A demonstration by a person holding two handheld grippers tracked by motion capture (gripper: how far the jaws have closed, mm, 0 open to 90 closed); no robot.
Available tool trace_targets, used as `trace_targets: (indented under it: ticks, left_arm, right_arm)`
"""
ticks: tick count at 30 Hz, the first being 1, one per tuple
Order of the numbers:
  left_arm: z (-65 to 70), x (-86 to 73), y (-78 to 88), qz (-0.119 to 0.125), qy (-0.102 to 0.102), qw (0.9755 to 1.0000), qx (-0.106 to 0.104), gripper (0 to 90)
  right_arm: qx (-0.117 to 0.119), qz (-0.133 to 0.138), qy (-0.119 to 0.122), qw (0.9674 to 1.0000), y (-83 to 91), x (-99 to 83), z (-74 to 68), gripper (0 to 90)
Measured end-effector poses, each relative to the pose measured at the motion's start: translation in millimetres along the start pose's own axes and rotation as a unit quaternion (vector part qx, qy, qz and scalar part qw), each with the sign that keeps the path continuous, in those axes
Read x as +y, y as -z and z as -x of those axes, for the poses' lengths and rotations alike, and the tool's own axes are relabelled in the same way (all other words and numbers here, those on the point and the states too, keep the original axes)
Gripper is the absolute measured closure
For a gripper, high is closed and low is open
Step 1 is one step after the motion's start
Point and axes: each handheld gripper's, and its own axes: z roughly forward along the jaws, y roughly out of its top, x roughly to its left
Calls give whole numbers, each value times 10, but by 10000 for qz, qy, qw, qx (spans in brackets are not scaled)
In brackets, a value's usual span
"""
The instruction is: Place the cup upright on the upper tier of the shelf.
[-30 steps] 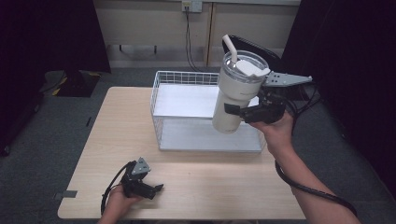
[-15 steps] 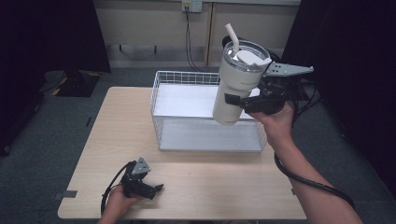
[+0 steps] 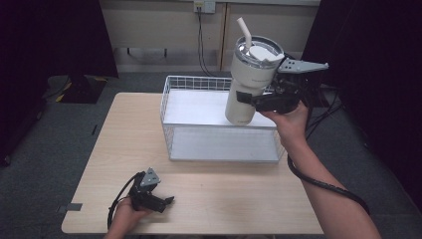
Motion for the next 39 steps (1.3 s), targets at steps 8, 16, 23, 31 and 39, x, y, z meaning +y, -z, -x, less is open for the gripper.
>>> trace_targets:
  ticks: [8,16,23,31,39]
  left_arm:
    - [0,0,0,1,0,10000,-1,1]
    - [0,0,0,1,1,10000,-1,1]
    - [0,0,0,1,0,10000,-1,1]
    - [0,0,-1,6,-2,10000,-2,1]
    - [0,0,0,2,2,10000,-1,1]
  right_arm:
    - [-54,-13,-63,10000,-102,-3,64,102]
    - [-261,-29,-40,9996,-167,-15,129,102]
    - [-434,-13,-65,9990,-204,-11,213,102]
    - [-569,-50,-123,9983,-253,-1,297,102]
    - [-664,-56,-154,9977,-315,-27,357,102]
